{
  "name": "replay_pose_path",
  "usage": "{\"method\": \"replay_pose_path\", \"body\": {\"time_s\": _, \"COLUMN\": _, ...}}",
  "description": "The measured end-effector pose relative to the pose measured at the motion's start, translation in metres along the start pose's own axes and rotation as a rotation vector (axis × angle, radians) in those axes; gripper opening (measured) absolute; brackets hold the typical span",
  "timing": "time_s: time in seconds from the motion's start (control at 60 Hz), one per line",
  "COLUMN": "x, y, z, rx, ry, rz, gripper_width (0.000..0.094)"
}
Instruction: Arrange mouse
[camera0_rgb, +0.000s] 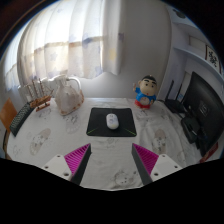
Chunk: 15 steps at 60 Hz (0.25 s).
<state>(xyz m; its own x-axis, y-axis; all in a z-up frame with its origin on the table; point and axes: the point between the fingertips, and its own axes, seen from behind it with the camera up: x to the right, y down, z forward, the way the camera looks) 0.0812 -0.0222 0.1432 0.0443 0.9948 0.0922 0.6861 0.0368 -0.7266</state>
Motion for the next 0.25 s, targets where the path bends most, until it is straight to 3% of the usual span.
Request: {"method": "replay_pose_path", "body": {"time_s": 0.25, "x": 0.0052, "y": -0.0042, "z": 0.0000, "rx": 0.023, "ry": 0.033, "rz": -0.014, "gripper_width": 0.0847}}
